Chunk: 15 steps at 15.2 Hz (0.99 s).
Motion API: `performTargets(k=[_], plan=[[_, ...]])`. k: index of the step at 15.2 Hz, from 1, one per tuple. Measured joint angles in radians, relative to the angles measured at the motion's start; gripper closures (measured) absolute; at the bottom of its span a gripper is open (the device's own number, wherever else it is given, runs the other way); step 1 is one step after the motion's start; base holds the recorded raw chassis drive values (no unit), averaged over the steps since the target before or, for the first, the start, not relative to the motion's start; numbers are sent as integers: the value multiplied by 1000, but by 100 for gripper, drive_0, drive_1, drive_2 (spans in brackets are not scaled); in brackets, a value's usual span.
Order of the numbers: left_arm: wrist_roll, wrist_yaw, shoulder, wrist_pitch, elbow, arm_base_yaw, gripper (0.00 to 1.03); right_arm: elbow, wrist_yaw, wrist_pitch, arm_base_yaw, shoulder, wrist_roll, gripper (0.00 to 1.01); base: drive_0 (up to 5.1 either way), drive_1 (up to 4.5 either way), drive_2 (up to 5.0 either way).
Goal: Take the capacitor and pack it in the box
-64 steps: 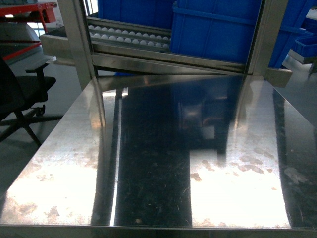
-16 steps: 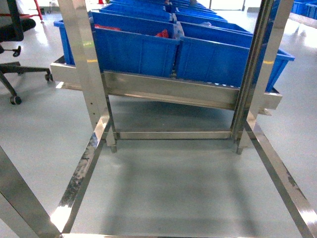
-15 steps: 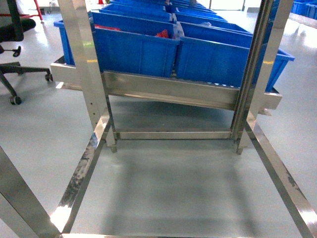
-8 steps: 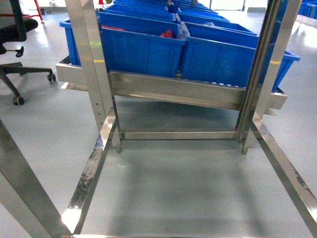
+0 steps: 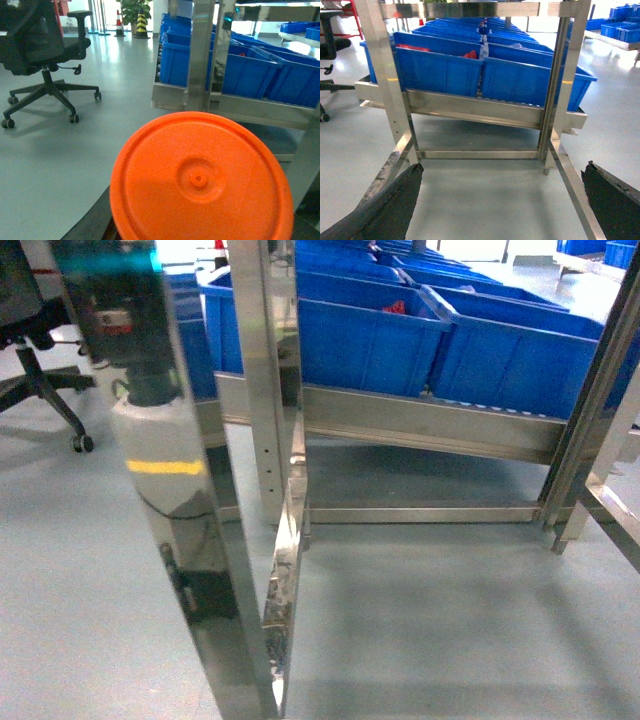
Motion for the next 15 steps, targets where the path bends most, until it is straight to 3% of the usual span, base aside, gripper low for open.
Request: performTargets(k=[15], plan=[[0, -2, 0, 0, 0, 0, 59, 0, 0, 6, 0, 0, 0, 3, -494, 251, 251]])
